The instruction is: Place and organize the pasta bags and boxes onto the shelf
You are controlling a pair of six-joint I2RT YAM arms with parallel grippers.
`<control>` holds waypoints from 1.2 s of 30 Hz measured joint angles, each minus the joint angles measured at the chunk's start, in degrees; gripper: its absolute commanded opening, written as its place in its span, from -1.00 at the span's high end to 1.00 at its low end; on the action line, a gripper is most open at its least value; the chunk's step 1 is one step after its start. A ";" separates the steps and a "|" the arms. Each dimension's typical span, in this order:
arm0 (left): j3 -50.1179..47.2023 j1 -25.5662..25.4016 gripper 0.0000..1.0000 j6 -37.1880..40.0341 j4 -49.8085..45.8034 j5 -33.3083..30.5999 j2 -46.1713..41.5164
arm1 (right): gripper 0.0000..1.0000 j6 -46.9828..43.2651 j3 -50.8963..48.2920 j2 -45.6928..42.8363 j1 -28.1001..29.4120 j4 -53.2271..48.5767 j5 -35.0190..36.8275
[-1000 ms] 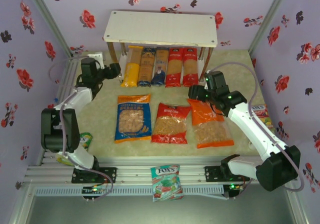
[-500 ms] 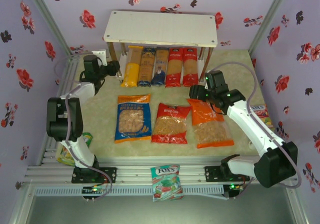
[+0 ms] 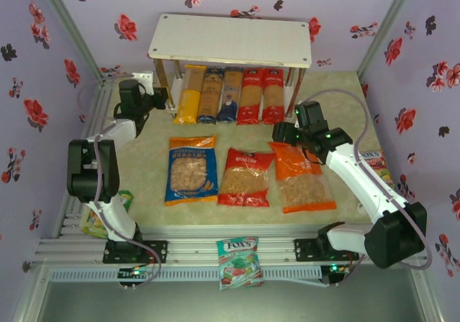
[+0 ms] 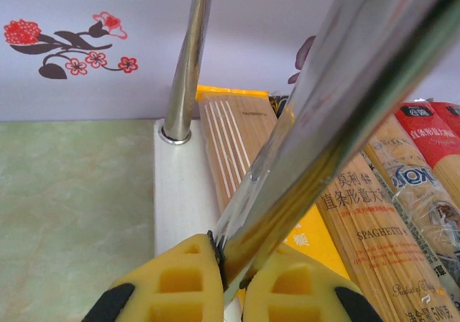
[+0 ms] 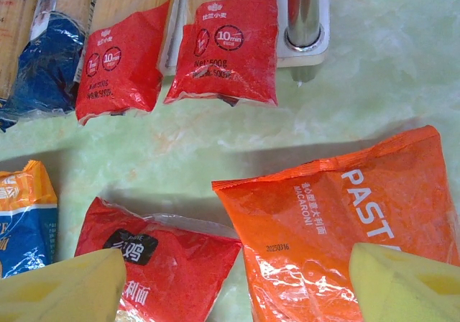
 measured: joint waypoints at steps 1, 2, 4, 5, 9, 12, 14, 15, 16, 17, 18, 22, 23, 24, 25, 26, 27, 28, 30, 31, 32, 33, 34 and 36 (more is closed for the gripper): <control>-0.20 -0.07 1.00 0.02 0.22 -0.15 -0.13 | -0.64 0.00 0.00 0.00 0.00 0.00 -0.04; -0.50 -0.17 1.00 0.00 0.52 -0.44 -0.24 | -0.64 0.00 0.00 0.00 -0.07 0.00 -0.17; -1.09 -0.44 1.00 0.00 0.94 -1.14 -0.66 | -0.64 0.00 0.00 0.00 -0.15 0.00 -0.35; -1.40 -0.63 1.00 0.02 0.92 -1.60 -0.98 | -0.64 0.00 0.00 -0.02 -0.15 0.02 -0.42; -3.17 -1.62 1.00 0.20 0.11 -3.61 -3.04 | -0.64 0.00 0.00 -0.13 -0.15 0.04 -0.74; -4.68 -2.54 1.00 0.31 -1.46 -5.16 -5.20 | -0.64 0.00 -0.11 -0.31 -0.22 0.39 -0.85; -5.53 -3.04 1.00 0.44 -2.23 -6.12 -6.38 | -0.64 0.00 -0.35 -0.68 -0.26 0.57 -0.96; -5.73 -3.21 1.00 0.44 -2.60 -6.51 -6.73 | -0.64 0.00 -0.50 -0.94 -0.26 0.63 -1.03; -5.84 -3.39 1.00 0.46 -3.06 -6.95 -7.13 | -0.64 0.00 -0.61 -1.20 -0.26 0.68 -1.03; -6.10 -3.56 1.00 0.46 -3.28 -7.34 -7.45 | -0.64 0.02 -0.70 -1.49 -0.26 0.74 -1.05; -6.45 -3.72 1.00 0.46 -3.41 -7.76 -7.85 | -0.64 0.00 -0.72 -1.75 -0.26 0.79 -1.05; -8.44 -4.31 1.00 0.44 -4.39 -8.92 -10.29 | -0.64 0.00 -0.98 -3.13 -0.26 0.85 -1.03; -9.07 -4.50 1.00 0.42 -4.79 -9.18 -11.10 | -0.64 0.00 -1.14 -3.52 -0.26 0.83 -1.03; -9.51 -4.68 1.00 0.42 -4.92 -9.40 -11.65 | -0.64 -0.02 -1.29 -3.80 -0.26 0.83 -1.03; -9.90 -4.94 1.00 0.39 -5.40 -9.57 -12.31 | -0.64 -0.04 -1.42 -4.04 -0.31 0.81 -1.03; -10.16 -5.20 1.00 0.39 -5.95 -9.81 -12.81 | -0.64 -0.07 -1.46 -4.20 -0.39 0.79 -1.05; -10.36 -5.38 1.00 0.37 -6.32 -10.05 -13.20 | -0.64 -0.09 -1.51 -4.26 -0.50 0.81 -1.03; -10.45 -5.55 1.00 0.20 -6.84 -10.34 -13.60 | -0.64 -0.09 -1.51 -4.31 -0.61 0.79 -1.03; -10.69 -5.97 1.00 -0.07 -7.65 -10.71 -14.25 | -0.64 -0.09 -1.57 -4.31 -0.81 0.79 -1.03; -10.78 -6.21 1.00 -0.26 -8.04 -10.93 -14.53 | -0.64 -0.09 -1.62 -4.33 -0.87 0.79 -1.05; -10.97 -6.51 1.00 -0.48 -8.33 -11.08 -14.91 | -0.64 -0.11 -1.73 -4.37 -0.92 0.76 -1.03; -11.10 -6.78 1.00 -0.68 -8.66 -11.10 -15.21 | -0.64 -0.11 -1.75 -4.42 -0.98 0.70 -1.03; -11.19 -7.06 1.00 -0.94 -9.29 -10.99 -15.65 | -0.64 -0.11 -1.77 -4.50 -1.03 0.55 -1.03; -11.21 -8.98 1.00 -1.33 -8.52 -8.41 -16.39 | -0.65 -0.13 -1.77 -4.68 -1.07 0.15 -1.03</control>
